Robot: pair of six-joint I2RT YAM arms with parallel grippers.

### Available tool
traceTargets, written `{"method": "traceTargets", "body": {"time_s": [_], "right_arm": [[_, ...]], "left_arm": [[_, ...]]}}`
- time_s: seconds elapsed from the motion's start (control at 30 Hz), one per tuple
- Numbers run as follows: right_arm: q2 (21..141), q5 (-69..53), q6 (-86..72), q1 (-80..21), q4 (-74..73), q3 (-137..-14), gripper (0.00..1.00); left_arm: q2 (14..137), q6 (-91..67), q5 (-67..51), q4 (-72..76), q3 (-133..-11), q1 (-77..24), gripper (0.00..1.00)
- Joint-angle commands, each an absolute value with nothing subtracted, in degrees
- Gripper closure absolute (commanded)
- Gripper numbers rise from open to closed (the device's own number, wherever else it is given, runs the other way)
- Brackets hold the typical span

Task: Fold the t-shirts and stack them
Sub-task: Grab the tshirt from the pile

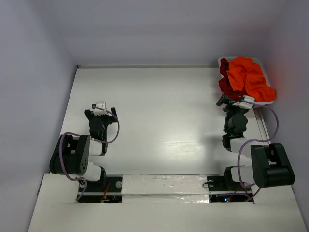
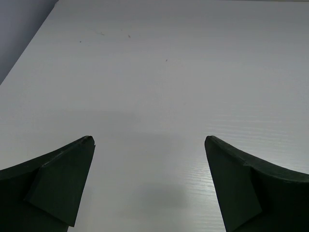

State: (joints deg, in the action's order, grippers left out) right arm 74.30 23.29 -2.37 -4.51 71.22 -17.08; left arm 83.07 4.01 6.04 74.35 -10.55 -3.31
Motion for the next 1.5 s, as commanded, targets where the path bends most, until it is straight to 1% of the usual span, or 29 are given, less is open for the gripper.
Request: {"method": "traceTargets", "body": {"time_s": [0.0,0.17,0.27,0.47,0.53,0.57,0.6,0.63,0.67,0.7,0.77,0.8,0.83,0.87,0.9,0.93,0.97,1.0,1.07,1.13,1.17,1.2,1.23,1.27,1.3,1.37,1.4,1.43,1.47], "right_arm": [[74.18,23.64,-2.55,-4.39,76.20,-18.37,0.00],[74.27,23.64,-2.37,-4.39,76.38,-18.37,0.00],[74.35,23.47,-2.46,-4.39,76.29,-18.63,0.00],[71.90,24.17,-3.34,-4.39,72.08,-19.33,0.00],[69.72,27.04,-1.77,-4.39,72.70,-19.59,0.00],[67.44,31.42,-3.67,-4.39,54.59,-22.91,0.00],[66.46,35.29,-8.04,-4.39,43.62,-34.51,0.00],[66.79,38.03,-4.78,-4.39,38.63,-39.41,0.00],[66.97,37.88,-2.83,-4.39,34.76,-42.94,0.00],[66.28,37.36,-5.42,-4.39,33.41,-45.76,0.00],[65.65,31.41,-6.85,-4.39,29.29,-54.81,0.00],[66.52,28.94,-8.77,-4.39,20.74,-59.11,0.00],[67.66,26.39,-9.05,-4.39,16.65,-68.29,0.00],[69.15,22.36,-9.23,-4.39,12.44,-72.82,0.00],[71.95,20.67,-9.84,-4.39,5.52,-76.86,0.00],[72.42,23.00,-15.67,-4.39,2.84,-82.21,0.00],[71.81,26.77,-21.04,-4.39,-4.84,-84.27,0.00],[71.11,29.85,-27.10,-4.39,-7.88,-86.03,0.00],[69.44,26.65,-26.82,-4.39,-6.00,-86.57,0.00],[67.95,23.84,-21.83,-4.39,-1.60,-85.79,0.00],[67.85,23.73,-22.84,-4.39,-0.54,-85.17,0.00],[68.37,24.60,-29.99,-4.39,-3.14,-86.12,0.00],[69.34,25.48,-35.45,-4.39,-6.64,-87.96,0.00],[72.74,22.70,-40.12,-3.79,-16.08,-90.33,0.00],[75.04,20.24,-47.39,-3.78,-21.57,-95.92,0.00],[83.20,9.19,-50.53,-3.25,-31.07,-101.92,0.00],[87.67,1.83,-49.06,-3.25,-37.73,-106.22,0.00],[87.71,1.76,-49.04,-3.25,-37.79,-108.43,0.00],[89.72,2.71,-49.04,-3.25,-44.67,-110.63,0.00]], "left_arm": [[82.44,4.13,5.62,88.42,-12.22,-3.43,0.01],[82.35,4.04,5.54,87.81,-12.39,-3.43,0.01],[81.74,2.20,8.69,84.20,-13.71,-3.43,0.01],[80.18,-1.30,19.84,86.23,-13.36,-3.95,0.01],[77.36,-2.71,24.33,68.65,-20.61,-3.96,0.01],[76.47,-4.03,25.74,59.51,-25.79,-3.43,0.01],[76.81,-3.00,25.14,45.93,-36.37,-3.43,0.01],[76.82,-2.21,24.70,40.83,-40.74,-4.04,0.01],[75.42,-3.15,27.66,36.17,-48.52,-5.17,0.01],[74.63,-4.12,28.56,31.08,-51.30,-7.45,0.01],[74.00,-7.10,25.51,27.27,-57.27,-8.08,0.01],[74.79,-11.21,23.14,20.20,-65.48,-8.09,0.01],[75.66,-12.82,21.55,17.00,-69.74,-8.61,0.01],[76.98,-13.53,18.57,14.09,-74.22,-8.61,0.01],[79.78,-14.14,13.59,8.23,-83.06,-8.61,0.01],[81.02,-14.93,11.62,6.17,-86.62,-8.61,0.01],[82.17,-16.25,9.69,4.06,-91.36,-8.61,0.01],[81.92,-18.00,8.71,4.48,-92.36,-8.61,0.01],[81.13,-21.52,5.64,4.92,-94.03,-8.09,0.01],[84.53,-22.32,-3.21,-2.25,-104.28,-7.21,0.01],[88.21,-21.19,-5.86,-8.38,-111.55,-7.21,0.01],[97.55,-20.83,-11.02,-21.23,-128.50,-7.21,0.01],[101.47,-20.74,-13.16,-24.84,-134.06,-8.25,0.01],[101.86,-23.96,-15.88,-24.00,-133.51,-8.26,0.01],[101.00,-26.17,-21.82,-17.99,-127.59,-8.26,0.01],[100.98,-31.88,-22.15,-17.14,-126.91,-9.75,0.01],[102.47,-31.82,-22.76,-18.18,-129.87,-12.37,0.01],[102.48,-31.82,-22.76,-18.19,-129.90,-12.39,0.01],[102.83,-31.29,-22.94,-19.93,-131.56,-12.39,0.01]]}}
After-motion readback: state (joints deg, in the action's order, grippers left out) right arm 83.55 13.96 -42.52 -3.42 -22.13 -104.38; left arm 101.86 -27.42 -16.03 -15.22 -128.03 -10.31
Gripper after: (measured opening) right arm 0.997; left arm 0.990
